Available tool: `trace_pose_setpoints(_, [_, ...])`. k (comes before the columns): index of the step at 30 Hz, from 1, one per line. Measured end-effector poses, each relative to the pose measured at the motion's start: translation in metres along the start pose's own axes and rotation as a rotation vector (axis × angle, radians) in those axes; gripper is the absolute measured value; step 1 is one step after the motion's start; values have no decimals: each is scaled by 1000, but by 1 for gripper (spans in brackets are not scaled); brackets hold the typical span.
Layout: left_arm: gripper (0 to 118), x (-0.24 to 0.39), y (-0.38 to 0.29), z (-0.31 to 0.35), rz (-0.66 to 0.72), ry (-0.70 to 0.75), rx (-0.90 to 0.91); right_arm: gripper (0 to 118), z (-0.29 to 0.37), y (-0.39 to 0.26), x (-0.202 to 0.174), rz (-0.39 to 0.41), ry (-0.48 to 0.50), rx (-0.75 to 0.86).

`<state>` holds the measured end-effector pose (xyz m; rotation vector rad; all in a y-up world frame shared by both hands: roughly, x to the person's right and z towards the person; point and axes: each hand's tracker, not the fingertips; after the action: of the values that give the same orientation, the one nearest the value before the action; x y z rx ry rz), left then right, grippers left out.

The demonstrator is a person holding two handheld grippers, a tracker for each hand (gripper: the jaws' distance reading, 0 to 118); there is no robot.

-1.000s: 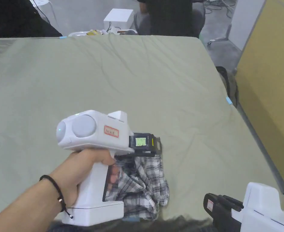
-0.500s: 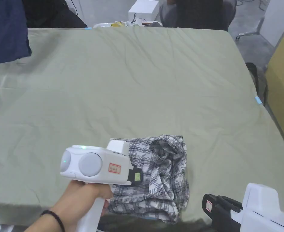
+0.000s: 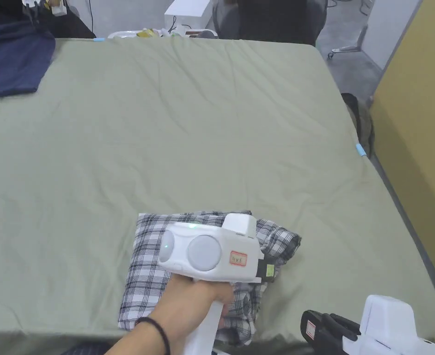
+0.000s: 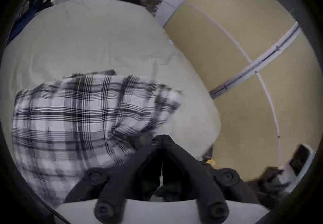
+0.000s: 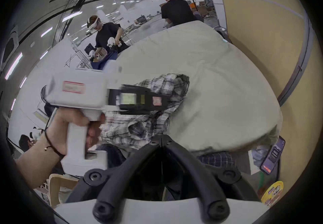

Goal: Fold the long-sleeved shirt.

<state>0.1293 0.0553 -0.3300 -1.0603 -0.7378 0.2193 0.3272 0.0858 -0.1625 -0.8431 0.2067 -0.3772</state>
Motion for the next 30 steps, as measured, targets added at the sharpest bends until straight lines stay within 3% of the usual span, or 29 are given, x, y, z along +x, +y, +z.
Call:
trace_pose_setpoints(4, [0, -15, -18, 79, 61, -36, 86, 0, -2, -1, 13, -17, -2, -11])
trace_pose_setpoints(7, [0, -45, -35, 137, 87, 42, 152, 0, -11, 9, 19, -30, 23, -44])
trace_pose_setpoints(9, [0, -68, -41, 163, 107, 133, 157, 0, -22, 30, 12, -82, 156, -36])
trace_pose_setpoints(12, [0, -96, -42, 179, 128, 231, 169, 0, -60, 66, -11, -64, 391, -38])
trace_pose_setpoints(15, [0, -117, -42, 182, 183, 235, 200, 0, -127, 82, -17, -152, 509, -123])
trace_pose_setpoints(16, [0, -122, -43, 182, 198, 235, 197, 0, -146, 81, -15, -161, 509, -162])
trace_pose_setpoints(21, [1, -147, -46, 175, 262, 221, 149, 0, -222, 60, 10, -194, 320, -338])
trace_pose_setpoints(22, [5, -151, -45, 174, 276, 214, 147, 0, -227, 58, 14, -200, 347, -341])
trace_pose_setpoints(23, [19, -156, -43, 173, 286, 192, 143, 0, -227, 57, 17, -216, 370, -337])
trace_pose_setpoints(25, [84, -168, -36, 170, 307, 170, 141, 0, -223, 57, 19, -226, 386, -321])
trace_pose_setpoints(26, [107, -176, -32, 165, 317, 149, 137, 0, -222, 58, 18, -219, 385, -321])
trace_pose_setpoints(27, [114, -186, -28, 156, 333, 119, 123, 0, -223, 58, 19, -213, 384, -322])
trace_pose_setpoints(30, [113, -208, -19, 127, 389, 77, 99, 0, -226, 57, 21, -216, 388, -325])
